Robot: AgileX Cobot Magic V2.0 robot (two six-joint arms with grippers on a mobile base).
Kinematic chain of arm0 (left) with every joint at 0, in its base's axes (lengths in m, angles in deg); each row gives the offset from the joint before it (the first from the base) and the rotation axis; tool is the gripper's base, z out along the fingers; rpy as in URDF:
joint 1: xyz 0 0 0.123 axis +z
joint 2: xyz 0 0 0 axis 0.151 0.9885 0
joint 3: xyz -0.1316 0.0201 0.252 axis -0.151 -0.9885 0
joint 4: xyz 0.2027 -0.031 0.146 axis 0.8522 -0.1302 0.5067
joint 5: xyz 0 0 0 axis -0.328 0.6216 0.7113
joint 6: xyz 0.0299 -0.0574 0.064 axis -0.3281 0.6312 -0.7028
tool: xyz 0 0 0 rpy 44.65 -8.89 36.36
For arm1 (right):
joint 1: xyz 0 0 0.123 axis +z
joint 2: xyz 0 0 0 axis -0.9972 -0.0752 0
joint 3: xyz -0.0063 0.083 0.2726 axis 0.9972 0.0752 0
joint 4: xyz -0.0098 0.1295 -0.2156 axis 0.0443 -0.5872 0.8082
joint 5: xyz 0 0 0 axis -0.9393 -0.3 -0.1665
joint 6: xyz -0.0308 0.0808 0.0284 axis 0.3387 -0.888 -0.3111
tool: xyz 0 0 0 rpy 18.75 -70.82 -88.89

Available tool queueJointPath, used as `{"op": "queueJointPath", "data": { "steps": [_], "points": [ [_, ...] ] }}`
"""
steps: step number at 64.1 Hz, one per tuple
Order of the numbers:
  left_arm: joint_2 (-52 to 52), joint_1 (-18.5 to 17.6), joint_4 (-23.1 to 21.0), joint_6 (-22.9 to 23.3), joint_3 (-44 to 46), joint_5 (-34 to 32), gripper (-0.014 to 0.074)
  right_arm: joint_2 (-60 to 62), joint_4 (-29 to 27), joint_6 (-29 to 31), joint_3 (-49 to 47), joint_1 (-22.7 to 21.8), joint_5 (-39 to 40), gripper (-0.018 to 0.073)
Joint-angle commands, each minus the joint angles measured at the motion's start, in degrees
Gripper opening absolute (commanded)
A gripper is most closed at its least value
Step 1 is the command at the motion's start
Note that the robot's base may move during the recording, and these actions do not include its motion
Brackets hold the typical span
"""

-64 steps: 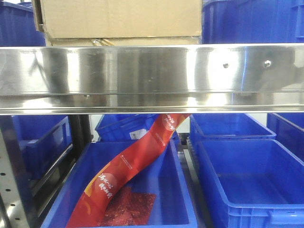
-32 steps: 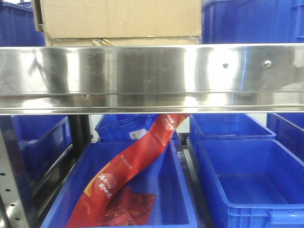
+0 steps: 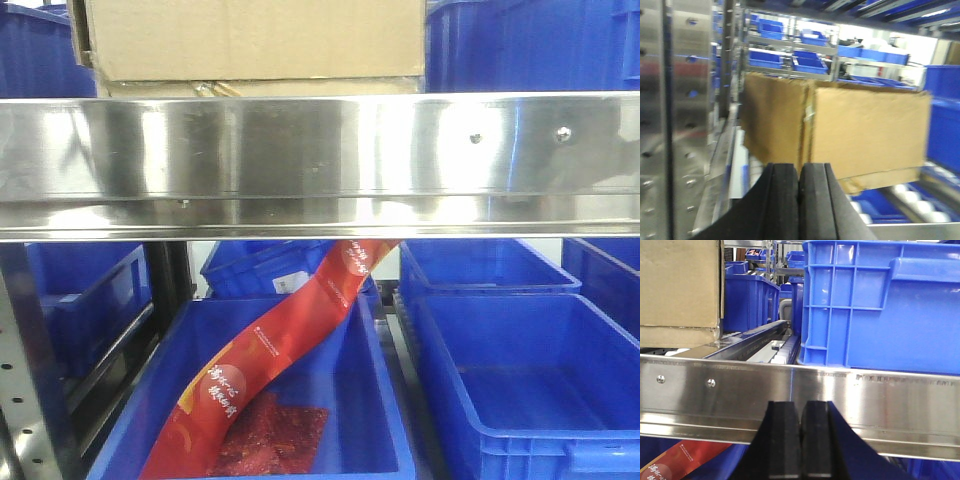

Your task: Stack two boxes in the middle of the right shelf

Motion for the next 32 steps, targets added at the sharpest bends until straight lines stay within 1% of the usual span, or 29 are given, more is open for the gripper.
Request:
{"op": "queueJointPath", "data": {
  "steps": [1,3,6,11,17,20,22,26,29,32],
  "points": [
    [-1.8,2.5,0.5,-4.9,-5.6,-9.6,-0.0092,0.2,-0.4,0.0,0.1,-0.3,1.5,-0.0162],
    [-2.7,3.6,0.3,-7.4,-7.6,-12.0,-0.0092,0.2,-0.4,0.0,0.1,-0.3,1.5,-0.0162],
    [-4.8,5.0,-0.8,-8.3,-10.6,-13.1,-0.0092,0.2,-0.4,0.0,0.1,-0.3,1.5,-0.0162],
    [-9.3,7.2,-3.6,-8.3,-14.9,-10.4,-0.0092,0.2,-0.4,0.0,0.1,-0.3,1.5,-0.0162],
    [-14.3,9.0,-3.8,-8.3,-19.4,-6.9,-0.0092,0.2,-0.4,0.0,0.1,-0.3,1.5,-0.0162],
    [-16.4,9.4,-4.1,-8.3,-21.1,-6.2,-0.0092,0.2,-0.4,0.0,0.1,-0.3,1.5,-0.0162],
    [-17.5,9.5,-4.4,-8.1,-22.0,-6.0,-0.0092,0.2,-0.4,0.0,0.1,-0.3,1.5,-0.0162],
    [-17.5,9.4,-4.2,-5.1,-23.9,-5.5,-0.0092,0.2,-0.4,0.0,0.1,-0.3,1.5,-0.0162],
    [-17.5,9.3,-3.2,-3.0,-25.2,-5.8,-0.0092,0.2,-0.4,0.0,0.1,-0.3,1.5,-0.0162],
    [-17.5,9.1,-2.3,-2.5,-26.0,-6.3,-0.0092,0.2,-0.4,0.0,0.1,-0.3,1.5,-0.0162]
  ]
}}
